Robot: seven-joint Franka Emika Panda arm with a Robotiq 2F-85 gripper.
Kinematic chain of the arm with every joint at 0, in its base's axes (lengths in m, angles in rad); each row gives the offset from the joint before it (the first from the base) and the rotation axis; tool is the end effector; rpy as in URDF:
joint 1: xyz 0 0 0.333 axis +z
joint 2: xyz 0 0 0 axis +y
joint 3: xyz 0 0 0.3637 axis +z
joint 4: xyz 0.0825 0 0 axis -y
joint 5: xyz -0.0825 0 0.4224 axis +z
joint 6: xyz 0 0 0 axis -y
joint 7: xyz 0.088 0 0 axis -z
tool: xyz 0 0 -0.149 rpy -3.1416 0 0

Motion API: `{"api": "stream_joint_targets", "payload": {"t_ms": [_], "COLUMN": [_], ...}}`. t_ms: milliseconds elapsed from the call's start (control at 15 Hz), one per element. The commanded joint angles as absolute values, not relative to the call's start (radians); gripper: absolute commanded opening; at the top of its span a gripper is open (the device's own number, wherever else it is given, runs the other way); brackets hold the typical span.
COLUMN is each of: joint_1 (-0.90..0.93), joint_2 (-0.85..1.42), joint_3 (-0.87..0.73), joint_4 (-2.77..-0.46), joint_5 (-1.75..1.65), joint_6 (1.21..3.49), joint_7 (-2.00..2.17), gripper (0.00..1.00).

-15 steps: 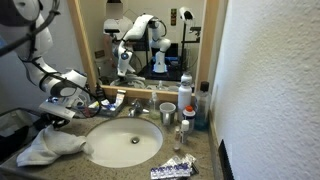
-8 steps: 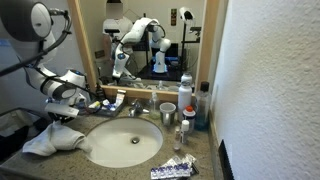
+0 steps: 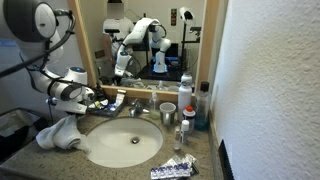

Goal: Unhang the towel, wipe the base top and hang it back

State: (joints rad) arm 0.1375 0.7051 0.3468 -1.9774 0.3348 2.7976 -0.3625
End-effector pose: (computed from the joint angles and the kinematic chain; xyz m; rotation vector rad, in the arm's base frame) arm 0.5990 0.3031 0.0992 -2.7139 -0.6110 -0.1425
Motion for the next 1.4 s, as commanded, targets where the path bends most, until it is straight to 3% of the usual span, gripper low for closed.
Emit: {"api": "stream_joint_targets", "payload": {"t_ms": [0,667,1333], "joint_1": [0.089,-0.019,-0.024], "joint_2": [0.697,0.697,0.694], "joint_3": [0.346,0.371,0.252], "joint_4": [-2.034,-2.005,-1.980], "joint_5": [0.286,0.333,0.345], "joint_6": [2.786,2.451,2.042], "joint_7": [-0.294,-0.296,-0.243], "gripper": [0.04,0.04,0.04]}}
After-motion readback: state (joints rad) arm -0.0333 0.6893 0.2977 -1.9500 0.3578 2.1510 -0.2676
